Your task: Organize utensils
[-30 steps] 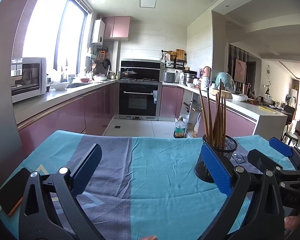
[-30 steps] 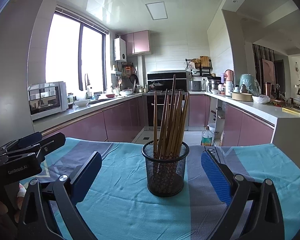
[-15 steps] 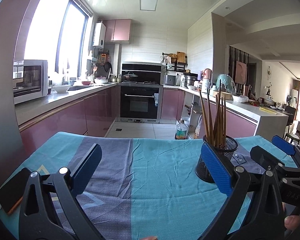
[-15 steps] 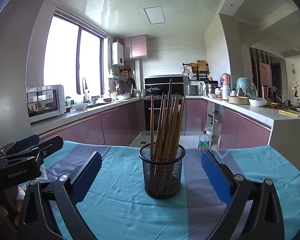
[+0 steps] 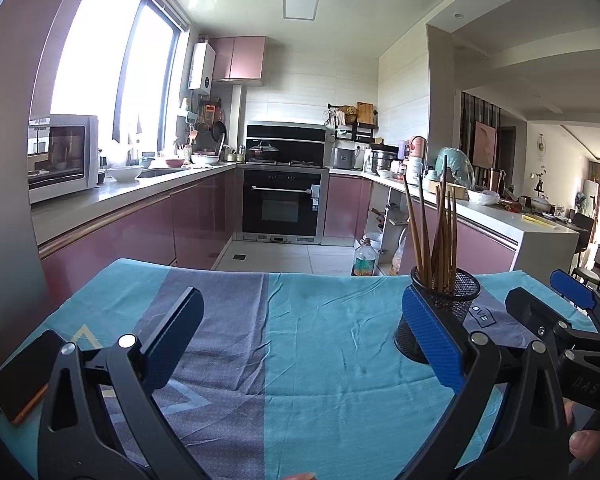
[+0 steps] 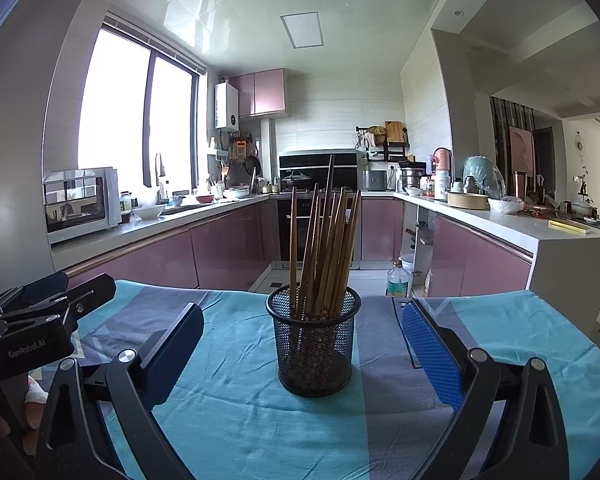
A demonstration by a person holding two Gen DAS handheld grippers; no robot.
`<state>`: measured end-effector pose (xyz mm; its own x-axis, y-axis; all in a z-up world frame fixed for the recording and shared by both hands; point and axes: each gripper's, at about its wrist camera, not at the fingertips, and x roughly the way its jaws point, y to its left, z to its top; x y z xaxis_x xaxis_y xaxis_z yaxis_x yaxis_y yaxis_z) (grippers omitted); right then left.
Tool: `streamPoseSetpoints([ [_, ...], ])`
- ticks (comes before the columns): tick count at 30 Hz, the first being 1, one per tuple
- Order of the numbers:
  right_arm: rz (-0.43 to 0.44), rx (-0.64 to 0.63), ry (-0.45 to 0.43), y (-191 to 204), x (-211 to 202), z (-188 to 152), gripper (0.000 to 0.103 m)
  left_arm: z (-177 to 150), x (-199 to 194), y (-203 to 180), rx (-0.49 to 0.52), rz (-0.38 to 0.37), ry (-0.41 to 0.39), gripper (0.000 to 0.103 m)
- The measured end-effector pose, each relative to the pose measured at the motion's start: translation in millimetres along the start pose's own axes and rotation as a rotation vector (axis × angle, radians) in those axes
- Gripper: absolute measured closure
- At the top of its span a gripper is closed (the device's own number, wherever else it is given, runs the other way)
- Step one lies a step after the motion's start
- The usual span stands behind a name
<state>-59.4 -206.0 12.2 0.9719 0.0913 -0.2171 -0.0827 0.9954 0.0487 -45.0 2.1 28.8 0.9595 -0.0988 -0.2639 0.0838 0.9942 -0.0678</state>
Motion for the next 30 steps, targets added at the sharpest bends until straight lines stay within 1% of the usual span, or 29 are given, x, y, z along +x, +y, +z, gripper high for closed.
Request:
streamPoseSetpoints([
  [30, -0.028, -0.002, -0.004, -1.5, -3.4, 1.0, 0.007, -7.5, 3.1, -7.1, 0.004, -0.009, 0.017, 0.005],
])
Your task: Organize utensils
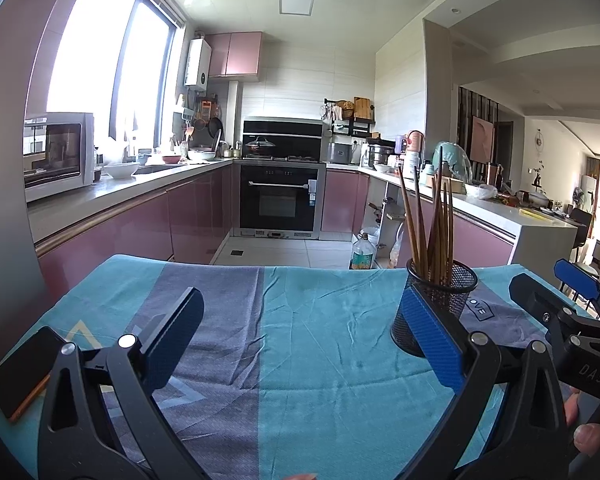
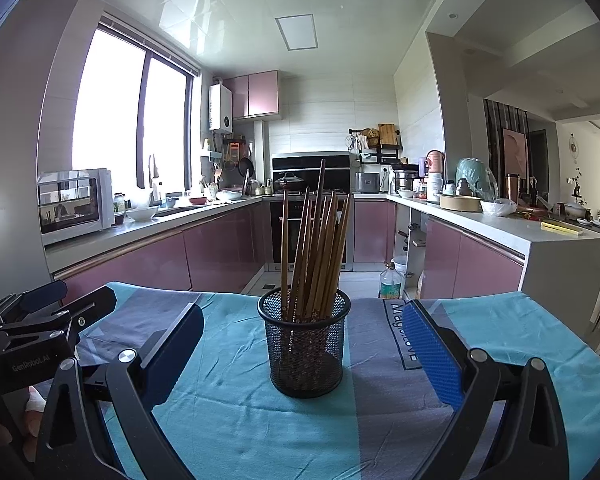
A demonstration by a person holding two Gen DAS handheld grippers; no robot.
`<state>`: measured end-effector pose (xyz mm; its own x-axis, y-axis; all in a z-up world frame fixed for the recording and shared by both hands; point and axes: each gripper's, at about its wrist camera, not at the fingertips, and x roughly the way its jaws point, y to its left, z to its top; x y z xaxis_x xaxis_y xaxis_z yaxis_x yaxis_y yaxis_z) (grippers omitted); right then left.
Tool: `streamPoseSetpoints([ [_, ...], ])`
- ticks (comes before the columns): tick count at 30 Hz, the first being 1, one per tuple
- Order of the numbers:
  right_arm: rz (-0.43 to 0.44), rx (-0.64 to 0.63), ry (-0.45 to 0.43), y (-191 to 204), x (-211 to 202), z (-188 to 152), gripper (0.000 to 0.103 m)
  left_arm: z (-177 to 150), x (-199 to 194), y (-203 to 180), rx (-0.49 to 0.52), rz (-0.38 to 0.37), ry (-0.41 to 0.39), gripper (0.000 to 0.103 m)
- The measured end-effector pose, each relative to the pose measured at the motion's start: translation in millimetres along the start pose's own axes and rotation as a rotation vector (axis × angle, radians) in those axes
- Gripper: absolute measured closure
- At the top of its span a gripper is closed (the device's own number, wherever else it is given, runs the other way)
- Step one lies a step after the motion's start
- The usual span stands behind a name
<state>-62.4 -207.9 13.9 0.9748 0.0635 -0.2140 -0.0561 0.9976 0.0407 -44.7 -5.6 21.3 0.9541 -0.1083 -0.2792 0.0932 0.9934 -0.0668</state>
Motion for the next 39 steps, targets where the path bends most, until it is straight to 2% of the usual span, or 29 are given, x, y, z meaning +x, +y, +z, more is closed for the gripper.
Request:
streamPoseSetpoints([
  [39, 0.005, -0.002, 0.004, -2.0, 2.7, -0.7, 0.007, -1.8, -1.0, 1.1, 0.001, -0.005, 0.001, 0.005],
])
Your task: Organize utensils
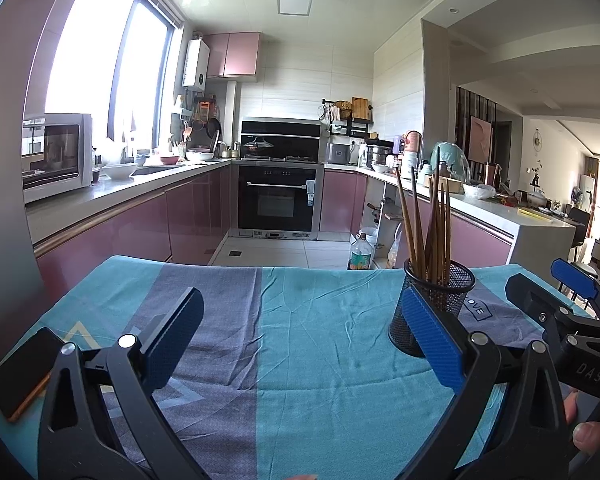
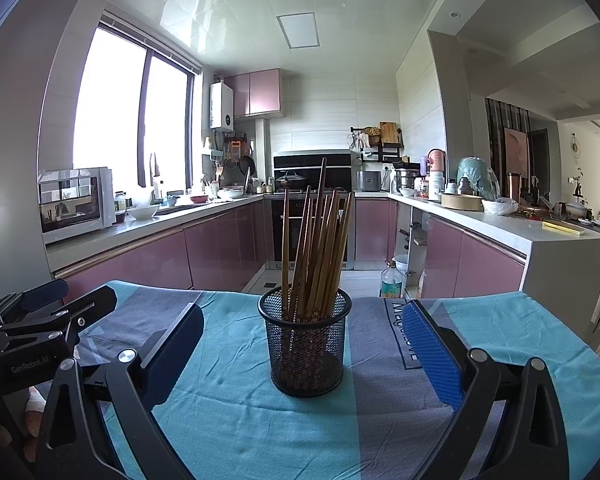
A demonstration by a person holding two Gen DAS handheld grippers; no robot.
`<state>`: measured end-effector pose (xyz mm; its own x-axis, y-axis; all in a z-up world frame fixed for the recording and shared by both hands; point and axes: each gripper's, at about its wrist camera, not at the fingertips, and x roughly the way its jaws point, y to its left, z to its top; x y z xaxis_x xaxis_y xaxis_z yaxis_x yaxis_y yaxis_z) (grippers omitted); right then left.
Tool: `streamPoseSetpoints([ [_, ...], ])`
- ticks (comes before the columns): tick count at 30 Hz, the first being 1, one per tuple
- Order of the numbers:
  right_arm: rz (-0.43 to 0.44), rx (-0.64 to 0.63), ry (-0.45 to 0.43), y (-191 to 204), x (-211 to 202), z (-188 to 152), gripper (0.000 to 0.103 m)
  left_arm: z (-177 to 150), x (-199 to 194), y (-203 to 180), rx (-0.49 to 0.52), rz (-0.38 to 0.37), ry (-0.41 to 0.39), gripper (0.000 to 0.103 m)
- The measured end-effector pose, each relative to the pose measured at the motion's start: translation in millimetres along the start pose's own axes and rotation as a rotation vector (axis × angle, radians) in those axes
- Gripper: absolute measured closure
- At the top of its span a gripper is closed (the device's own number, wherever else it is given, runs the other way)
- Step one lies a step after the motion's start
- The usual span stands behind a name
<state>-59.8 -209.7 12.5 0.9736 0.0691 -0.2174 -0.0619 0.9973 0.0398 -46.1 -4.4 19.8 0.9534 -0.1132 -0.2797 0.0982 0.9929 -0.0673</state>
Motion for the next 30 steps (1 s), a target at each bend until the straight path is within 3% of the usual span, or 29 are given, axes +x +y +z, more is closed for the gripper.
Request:
streamPoseSetpoints([
  [23, 0.0, 0.002, 0.005, -1.2, 0.3, -0.5, 0.007, 0.8, -0.6, -0.8, -0.001, 0.004, 0.0, 0.005],
  [30, 0.004, 0.004, 0.006, -1.1, 0.8, -1.7, 0.007, -0.9, -3.0, -5.7, 0.038, 0.008, -0.017, 0.005],
])
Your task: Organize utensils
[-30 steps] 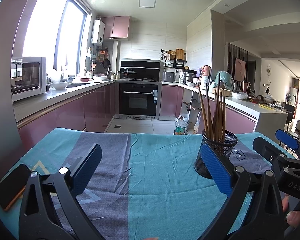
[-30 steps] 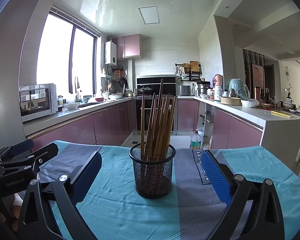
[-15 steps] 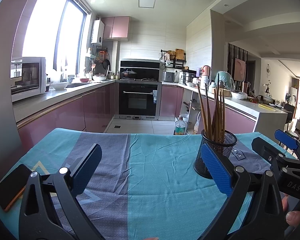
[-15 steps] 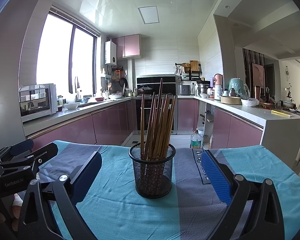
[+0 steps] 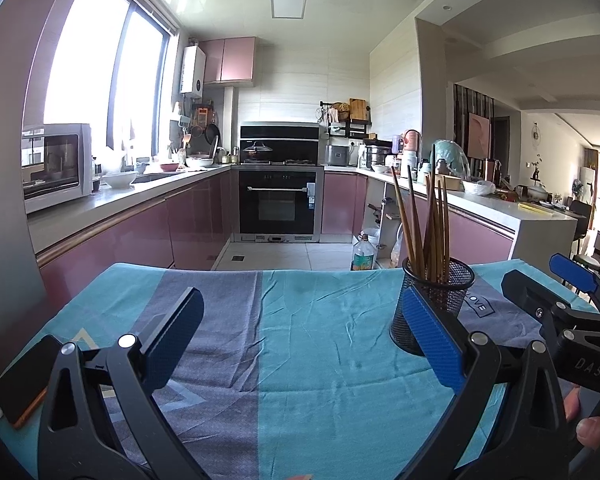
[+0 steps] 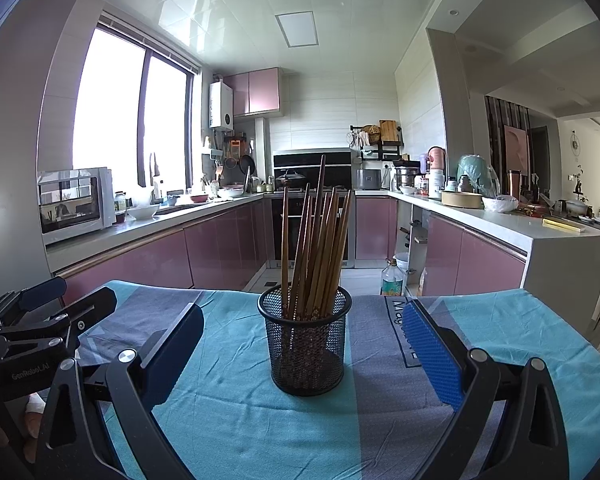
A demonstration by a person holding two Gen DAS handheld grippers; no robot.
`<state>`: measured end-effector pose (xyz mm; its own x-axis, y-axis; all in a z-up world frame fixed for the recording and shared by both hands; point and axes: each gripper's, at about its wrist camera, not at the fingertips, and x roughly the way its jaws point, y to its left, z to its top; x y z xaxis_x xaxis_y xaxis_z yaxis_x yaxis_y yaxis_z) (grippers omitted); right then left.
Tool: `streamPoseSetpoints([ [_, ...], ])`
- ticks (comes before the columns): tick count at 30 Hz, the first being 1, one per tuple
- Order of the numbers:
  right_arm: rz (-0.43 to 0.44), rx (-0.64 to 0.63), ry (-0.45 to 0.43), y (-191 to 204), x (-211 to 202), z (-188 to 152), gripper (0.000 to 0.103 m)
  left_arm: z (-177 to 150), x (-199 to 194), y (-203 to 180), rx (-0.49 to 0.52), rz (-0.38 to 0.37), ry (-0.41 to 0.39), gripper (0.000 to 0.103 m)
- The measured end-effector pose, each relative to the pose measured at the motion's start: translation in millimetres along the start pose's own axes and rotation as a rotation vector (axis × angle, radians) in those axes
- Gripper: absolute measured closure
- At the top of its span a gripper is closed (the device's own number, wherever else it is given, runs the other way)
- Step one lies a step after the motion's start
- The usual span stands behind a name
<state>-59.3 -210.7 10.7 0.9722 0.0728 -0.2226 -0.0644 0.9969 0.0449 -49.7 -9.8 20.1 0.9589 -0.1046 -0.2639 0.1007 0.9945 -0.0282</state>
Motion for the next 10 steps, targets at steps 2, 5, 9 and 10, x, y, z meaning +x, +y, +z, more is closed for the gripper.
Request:
streamPoseSetpoints([
  [2, 0.003, 0.001, 0.006, -0.2, 1.3, -0.4, 0.007, -0.5, 0.2, -0.7, 0.004, -0.001, 0.005, 0.005],
  [5, 0.001, 0.0, 0.032, -5.7, 5.0, -2.1, 0.007, -1.7, 5.5, 1.4, -0.005, -0.008, 0.038, 0.005],
  [9, -0.067, -0.004, 0.182, -37.9, 29.1, -9.4, 0.007, -5.4, 19.6, 9.9, -0.007, -0.003, 0.107, 0.005],
  [10, -0.095, 0.002, 0.233, -50.9, 37.3, -12.8, 0.007, -6.3, 24.2, 13.2, -0.006, 0.004, 0.124, 0.005],
])
